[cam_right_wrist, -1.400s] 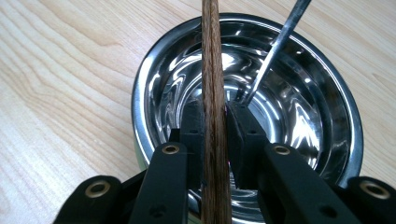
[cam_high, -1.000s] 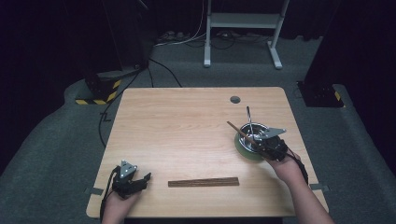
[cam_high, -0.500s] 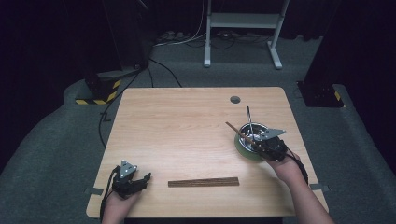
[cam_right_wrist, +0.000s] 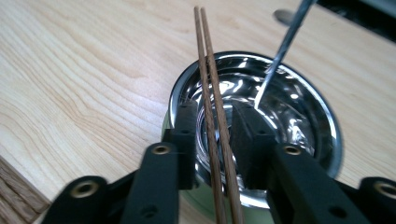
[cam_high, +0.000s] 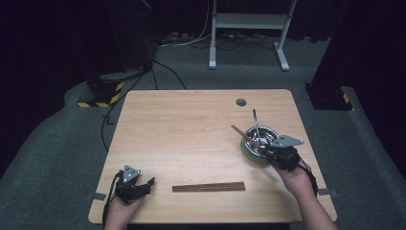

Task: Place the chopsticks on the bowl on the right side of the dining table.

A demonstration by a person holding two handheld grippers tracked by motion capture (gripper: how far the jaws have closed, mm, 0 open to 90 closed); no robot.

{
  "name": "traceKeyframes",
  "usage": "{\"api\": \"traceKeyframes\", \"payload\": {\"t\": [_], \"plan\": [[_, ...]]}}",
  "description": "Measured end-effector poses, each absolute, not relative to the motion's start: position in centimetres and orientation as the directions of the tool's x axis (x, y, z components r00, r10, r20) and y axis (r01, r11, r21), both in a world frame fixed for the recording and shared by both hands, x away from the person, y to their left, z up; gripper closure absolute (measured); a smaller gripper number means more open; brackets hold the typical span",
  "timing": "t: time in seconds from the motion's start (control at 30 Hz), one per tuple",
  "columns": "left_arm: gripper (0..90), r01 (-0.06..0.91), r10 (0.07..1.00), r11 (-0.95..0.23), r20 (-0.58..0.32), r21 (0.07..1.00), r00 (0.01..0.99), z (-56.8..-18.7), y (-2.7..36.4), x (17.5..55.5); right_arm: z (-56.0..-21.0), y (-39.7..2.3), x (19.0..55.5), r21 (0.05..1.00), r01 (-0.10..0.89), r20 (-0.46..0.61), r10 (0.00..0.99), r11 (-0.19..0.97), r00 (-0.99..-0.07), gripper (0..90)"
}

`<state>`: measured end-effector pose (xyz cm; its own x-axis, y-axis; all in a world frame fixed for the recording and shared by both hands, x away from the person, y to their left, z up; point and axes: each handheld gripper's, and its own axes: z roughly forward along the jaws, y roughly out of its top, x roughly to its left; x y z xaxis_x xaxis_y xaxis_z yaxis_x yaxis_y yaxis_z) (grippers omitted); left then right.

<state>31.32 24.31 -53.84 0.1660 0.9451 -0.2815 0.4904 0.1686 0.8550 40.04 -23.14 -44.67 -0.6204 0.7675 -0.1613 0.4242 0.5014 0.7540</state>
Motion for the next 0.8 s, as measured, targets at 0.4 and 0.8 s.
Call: {"api": "traceKeyframes", "payload": {"t": [0.4,0.8], "plan": [[32.9,0.473,0.942,0.211,-0.306,0.856,0.134,-53.9,24.2,31.5,-48.2,-23.9,35.8,0.812,0.408,-0.17,0.838,0.417,-0.518,84.4],[34.8,0.456,0.954,0.198,-0.278,0.868,0.115,-53.9,24.2,31.4,-49.7,-25.1,35.6,0.828,0.407,-0.163,0.861,0.385,-0.483,84.2]]}}
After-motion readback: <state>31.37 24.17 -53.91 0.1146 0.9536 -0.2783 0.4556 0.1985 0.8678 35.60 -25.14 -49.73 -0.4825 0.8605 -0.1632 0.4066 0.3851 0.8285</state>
